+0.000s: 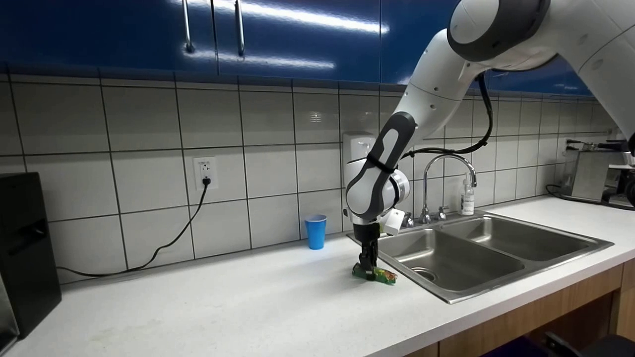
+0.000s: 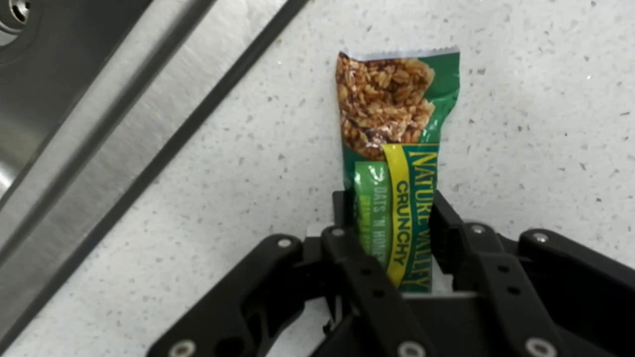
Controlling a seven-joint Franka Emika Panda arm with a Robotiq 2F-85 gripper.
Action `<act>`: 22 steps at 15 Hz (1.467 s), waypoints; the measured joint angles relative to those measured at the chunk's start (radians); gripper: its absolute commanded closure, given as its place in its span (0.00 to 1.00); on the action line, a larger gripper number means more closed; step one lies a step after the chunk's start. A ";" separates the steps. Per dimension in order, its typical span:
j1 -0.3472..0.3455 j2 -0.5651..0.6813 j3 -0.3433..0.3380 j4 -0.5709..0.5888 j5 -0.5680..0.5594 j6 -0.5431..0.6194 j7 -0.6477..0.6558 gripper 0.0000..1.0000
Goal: Remove the green packet out of the sink
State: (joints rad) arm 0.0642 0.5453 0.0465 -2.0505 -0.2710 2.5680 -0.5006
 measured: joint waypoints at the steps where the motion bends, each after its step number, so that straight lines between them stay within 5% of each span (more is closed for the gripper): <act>1: 0.005 0.000 0.003 0.000 -0.007 -0.003 0.000 0.86; 3: 0.012 0.000 0.008 0.000 -0.017 -0.009 0.000 0.76; 4: 0.015 0.000 0.009 0.001 -0.022 -0.014 0.000 0.36; 9: 0.017 0.009 0.013 0.002 -0.034 -0.025 0.000 0.05; 22: 0.013 0.007 0.013 -0.007 -0.034 -0.024 0.000 0.00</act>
State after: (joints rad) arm 0.0770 0.5526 0.0591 -2.0575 -0.3050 2.5440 -0.5006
